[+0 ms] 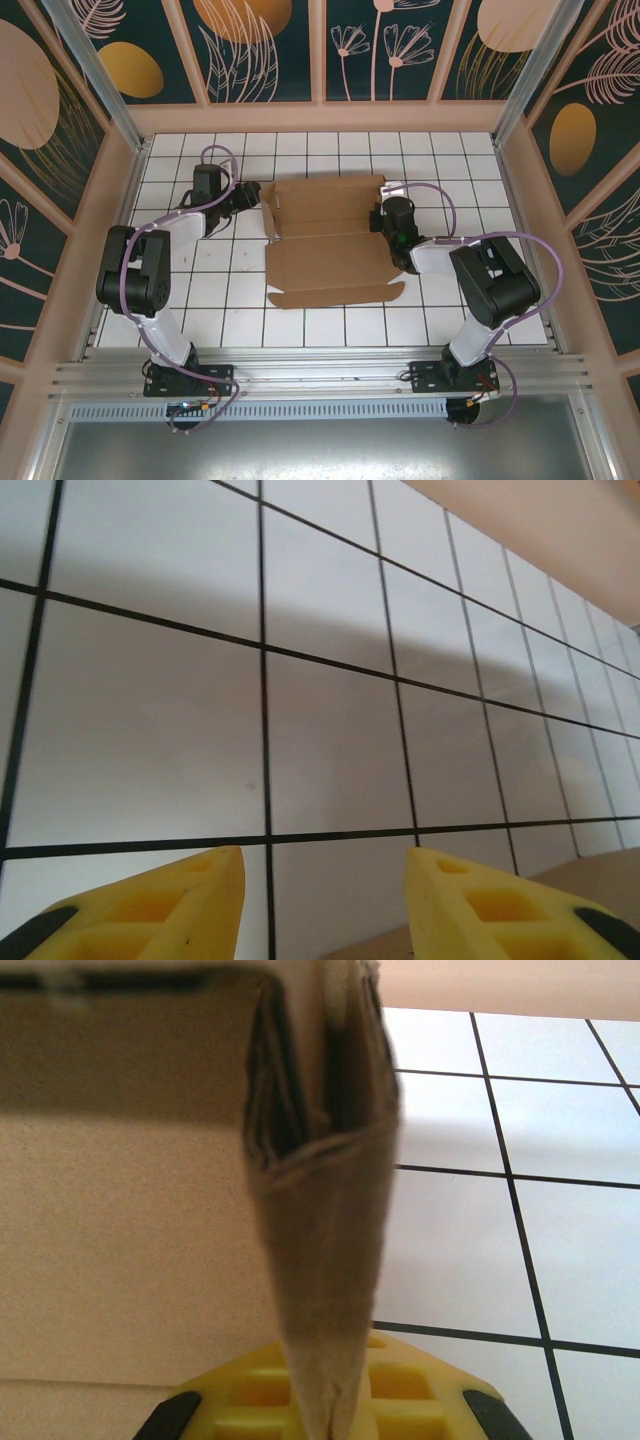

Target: Fold the paper box

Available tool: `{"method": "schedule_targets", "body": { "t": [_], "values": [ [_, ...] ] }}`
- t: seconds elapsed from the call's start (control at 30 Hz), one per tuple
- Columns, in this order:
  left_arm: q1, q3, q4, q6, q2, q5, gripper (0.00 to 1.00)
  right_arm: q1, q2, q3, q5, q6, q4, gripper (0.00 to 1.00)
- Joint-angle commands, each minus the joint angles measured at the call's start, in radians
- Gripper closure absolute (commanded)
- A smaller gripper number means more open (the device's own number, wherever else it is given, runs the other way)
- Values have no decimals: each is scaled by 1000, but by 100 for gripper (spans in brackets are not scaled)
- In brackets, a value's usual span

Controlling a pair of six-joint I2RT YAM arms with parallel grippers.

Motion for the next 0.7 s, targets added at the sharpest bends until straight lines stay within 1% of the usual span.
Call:
{"method": "schedule_targets", "body": {
  "t": [0.0, 0.07, 0.1, 0.23, 0.37, 0.43, 0.5, 0.6, 0.67],
  "values": [
    [4, -61, 58, -25, -44, 60, 55, -5, 6, 9, -18, 25, -33, 100],
    [3, -97, 72, -40, -65, 50, 55, -4, 10, 11, -19, 29, -35, 100],
    [3, -108, 71, -44, -99, 42, 55, -4, 10, 11, -19, 32, -35, 100],
    [3, -140, 18, -9, -172, -43, 54, -4, 10, 9, -18, 30, -36, 100],
    [3, -147, -84, 113, -240, -213, 55, -4, 2, 8, -19, 26, -36, 100],
    [3, -156, -113, 185, -272, -279, 55, -4, -1, 6, -18, 24, -38, 100],
    [3, -175, -115, 250, -303, -321, 55, -4, -5, 7, -21, 19, -38, 100],
    [3, -209, -88, 352, -336, -345, 55, -2, -7, 11, -24, 14, -38, 100],
    [3, -210, -88, 396, -336, -363, 55, -2, -8, 15, -29, 13, -39, 100]
  ]
}}
